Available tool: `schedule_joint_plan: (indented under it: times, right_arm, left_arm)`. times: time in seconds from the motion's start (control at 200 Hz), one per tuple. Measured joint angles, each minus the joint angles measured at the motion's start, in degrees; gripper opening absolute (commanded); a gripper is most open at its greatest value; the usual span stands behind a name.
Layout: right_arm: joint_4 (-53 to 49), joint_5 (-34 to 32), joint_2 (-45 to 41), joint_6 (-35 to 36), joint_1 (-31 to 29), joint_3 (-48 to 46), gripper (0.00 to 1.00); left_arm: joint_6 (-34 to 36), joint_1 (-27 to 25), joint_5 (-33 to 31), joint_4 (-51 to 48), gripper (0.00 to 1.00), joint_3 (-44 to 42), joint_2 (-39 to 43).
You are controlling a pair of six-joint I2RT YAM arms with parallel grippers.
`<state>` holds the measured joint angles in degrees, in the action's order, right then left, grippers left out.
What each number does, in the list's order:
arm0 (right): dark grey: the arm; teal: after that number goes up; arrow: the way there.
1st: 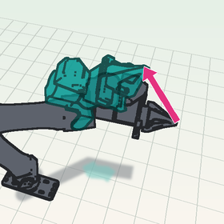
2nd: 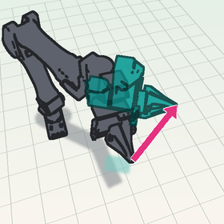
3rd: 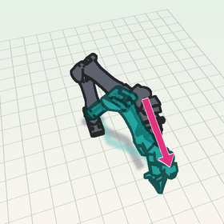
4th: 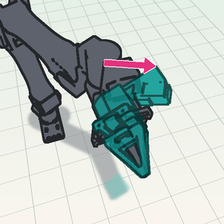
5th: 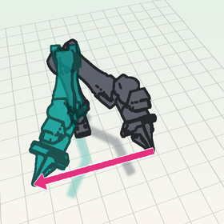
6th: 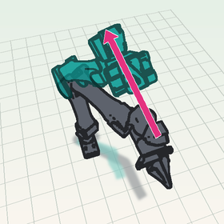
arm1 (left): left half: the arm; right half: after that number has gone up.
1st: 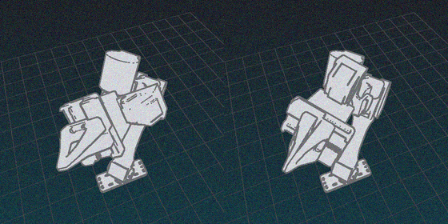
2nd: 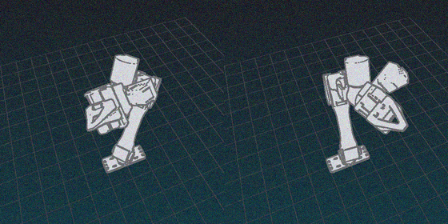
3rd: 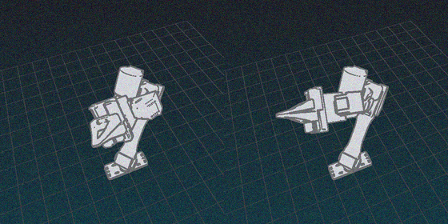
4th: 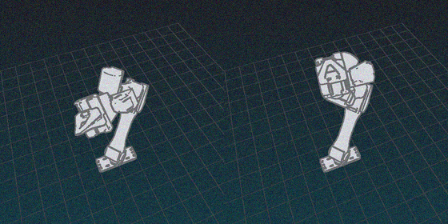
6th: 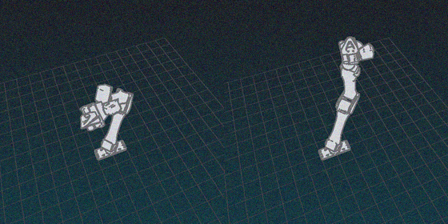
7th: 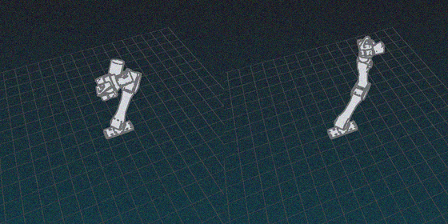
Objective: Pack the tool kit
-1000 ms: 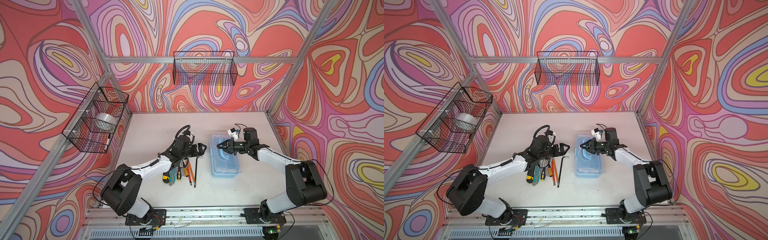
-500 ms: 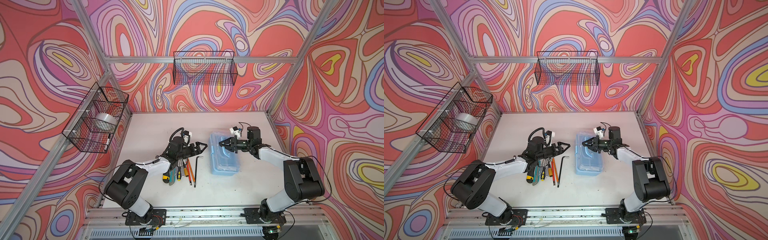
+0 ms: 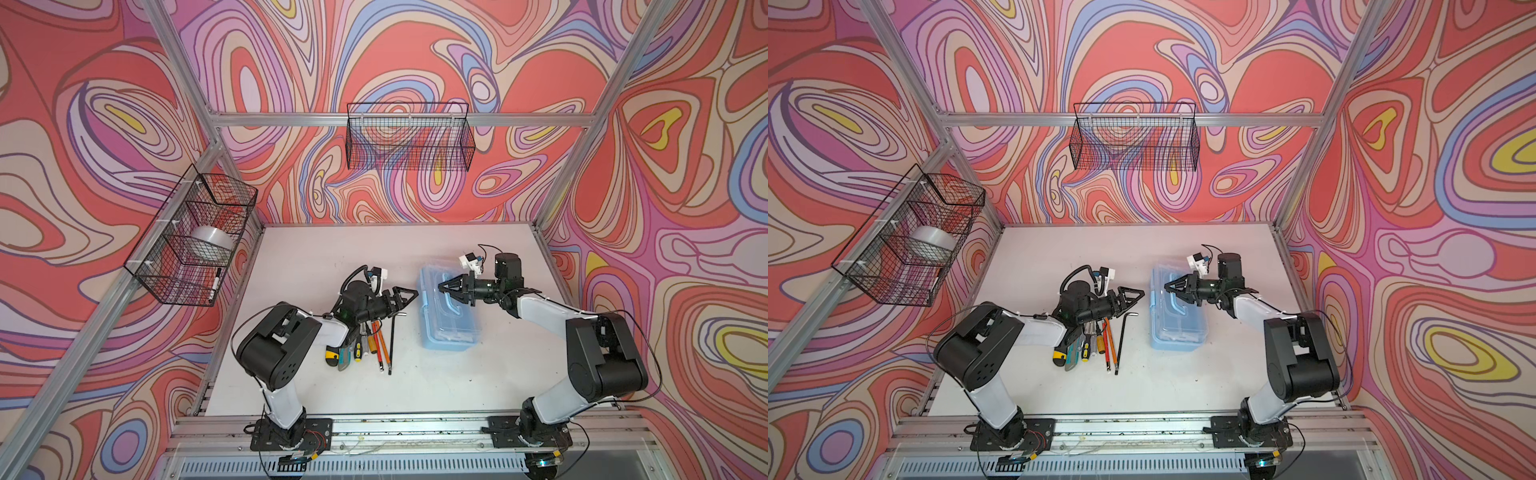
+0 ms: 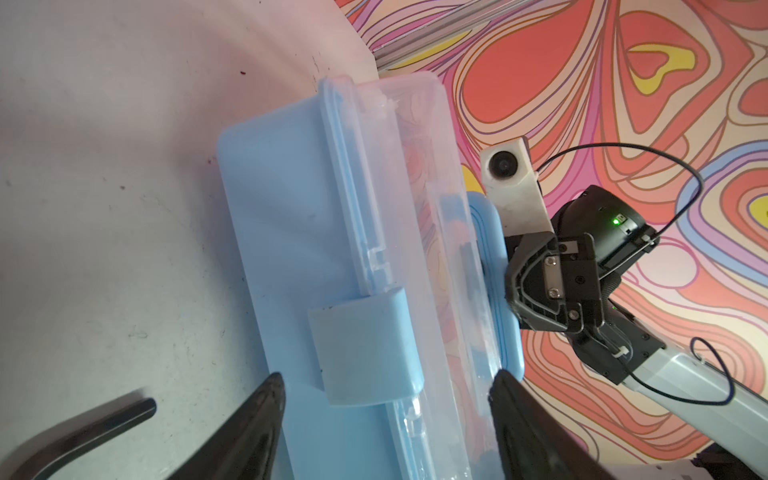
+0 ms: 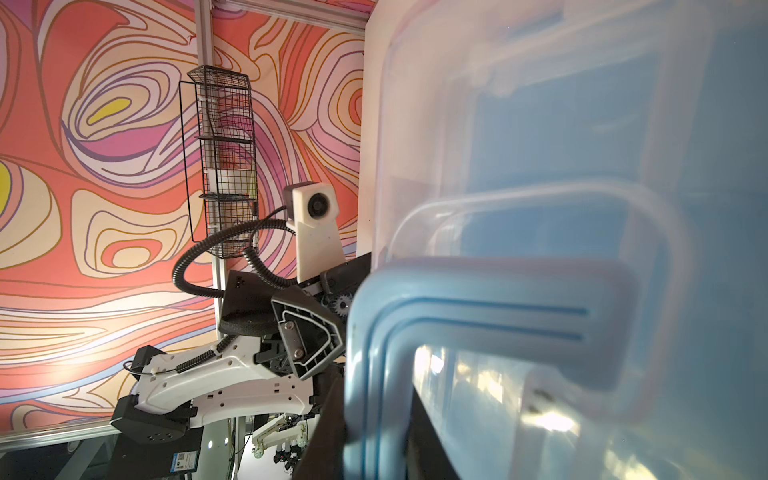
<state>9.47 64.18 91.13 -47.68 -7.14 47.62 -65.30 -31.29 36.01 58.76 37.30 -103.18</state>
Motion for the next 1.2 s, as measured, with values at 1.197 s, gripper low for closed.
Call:
schedule_joint_plan:
  times: [1.197]
  right_arm:
    - [1.4, 1.1, 2.2, 0.2, 0.6, 1.1, 0.0]
  left_arm:
    - [-10.1, -1.1, 5.4, 13.3, 0.8, 3.7, -5.2]
